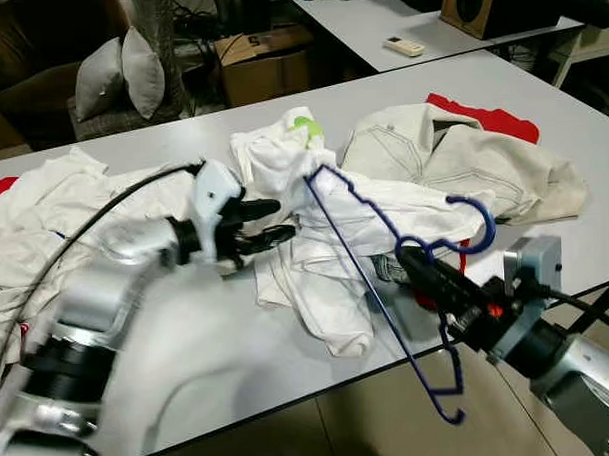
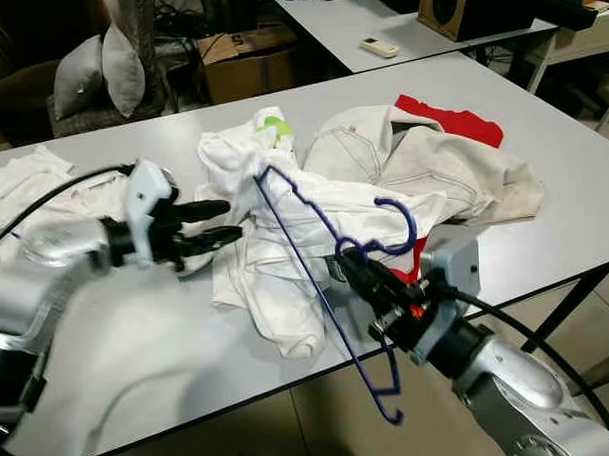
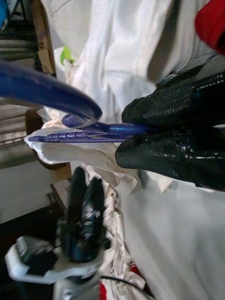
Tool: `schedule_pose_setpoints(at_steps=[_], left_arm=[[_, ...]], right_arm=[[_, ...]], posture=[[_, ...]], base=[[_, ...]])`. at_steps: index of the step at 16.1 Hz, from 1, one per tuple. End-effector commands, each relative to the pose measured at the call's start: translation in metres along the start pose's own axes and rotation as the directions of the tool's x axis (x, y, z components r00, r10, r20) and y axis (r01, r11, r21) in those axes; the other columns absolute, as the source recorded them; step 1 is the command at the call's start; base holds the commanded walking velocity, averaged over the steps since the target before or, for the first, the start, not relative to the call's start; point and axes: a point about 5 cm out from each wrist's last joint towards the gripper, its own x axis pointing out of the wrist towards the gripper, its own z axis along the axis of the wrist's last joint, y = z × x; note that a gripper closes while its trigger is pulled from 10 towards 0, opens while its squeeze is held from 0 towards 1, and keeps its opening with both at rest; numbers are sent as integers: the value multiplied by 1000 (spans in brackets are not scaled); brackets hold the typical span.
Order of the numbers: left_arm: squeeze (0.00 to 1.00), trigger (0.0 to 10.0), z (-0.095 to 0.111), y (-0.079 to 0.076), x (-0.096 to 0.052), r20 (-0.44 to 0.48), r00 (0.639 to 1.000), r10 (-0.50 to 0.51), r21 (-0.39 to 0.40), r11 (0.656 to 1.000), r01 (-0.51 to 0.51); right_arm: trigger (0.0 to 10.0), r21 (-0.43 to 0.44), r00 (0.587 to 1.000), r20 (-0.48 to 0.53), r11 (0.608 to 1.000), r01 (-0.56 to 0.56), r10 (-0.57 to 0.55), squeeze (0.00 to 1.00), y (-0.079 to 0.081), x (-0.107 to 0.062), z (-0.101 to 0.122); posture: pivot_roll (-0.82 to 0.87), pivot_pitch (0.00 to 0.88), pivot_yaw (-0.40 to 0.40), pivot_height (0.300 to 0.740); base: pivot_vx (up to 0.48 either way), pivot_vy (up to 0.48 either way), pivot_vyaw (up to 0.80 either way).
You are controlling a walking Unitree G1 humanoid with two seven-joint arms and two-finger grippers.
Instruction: Hang hanger
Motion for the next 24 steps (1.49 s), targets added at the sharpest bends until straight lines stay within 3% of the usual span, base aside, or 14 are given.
schedule_pose_setpoints(at_steps=[1, 4, 9, 10, 13, 19, 21, 22, 23, 24], left_arm=[[0, 10000, 4, 3, -3, 28, 997, 73, 4, 997, -73], [0, 10000, -2, 2, 0, 22, 986, 167, -23, 986, -166], [0, 10000, -6, 0, 1, 11, 980, 196, -16, 980, -196], [0, 10000, -12, 1, -4, 4, 952, 306, 27, 952, -306], [0, 10000, -29, -2, -9, -77, 938, 338, 111, 938, -328], [0, 10000, -30, -2, -2, -12, 926, 377, -41, 925, -378], [0, 10000, -34, -1, 3, -26, 919, 393, -43, 918, -394], [0, 3098, -39, 4, 4, -47, 894, 445, -41, 894, -447], [0, 0, -42, 9, 5, -60, 873, 484, -37, 873, -486], [0, 0, -44, 10, 7, -64, 873, 483, -37, 873, -486]], right_arm=[[10000, 3, 1000, 13, 1000, -17, 17, 0, 5, 1, 3], [10000, 10, 1000, 15, 1000, -23, 22, 0, 7, 1, 2], [10000, 11, 1000, 16, 1000, -23, 23, 0, 7, 1, 2], [10000, 10, 999, 20, 1000, -25, 25, 0, 7, 2, 3], [10000, 10, 999, 22, 1000, -29, 29, 0, 7, 2, 3], [10000, 9, 999, 23, 999, -36, 35, 0, 6, 3, 4], [10000, 8, 999, 24, 999, -38, 37, 0, 6, 3, 5], [10000, 8, 999, 24, 999, -40, 40, 0, 6, 4, 5], [10000, 8, 999, 24, 999, -42, 42, 0, 7, 4, 5], [10000, 7, 999, 20, 999, -47, 47, 0, 7, 3, 4]], posture=[[-59, 0, 91, 740], [-56, 0, 93, 740], [-56, 0, 94, 740], [-55, 0, 96, 740], [-52, 0, 91, 740], [-50, 0, 88, 740], [-50, 0, 89, 740], [-53, 0, 89, 740], [-53, 0, 88, 740], [-55, 0, 88, 740]], base=[[0, 0, 0], [0, 0, 0], [0, 0, 0], [0, 0, 0], [0, 0, 0], [0, 0, 0], [0, 0, 0], [0, 0, 0], [0, 0, 0], [0, 0, 0]])
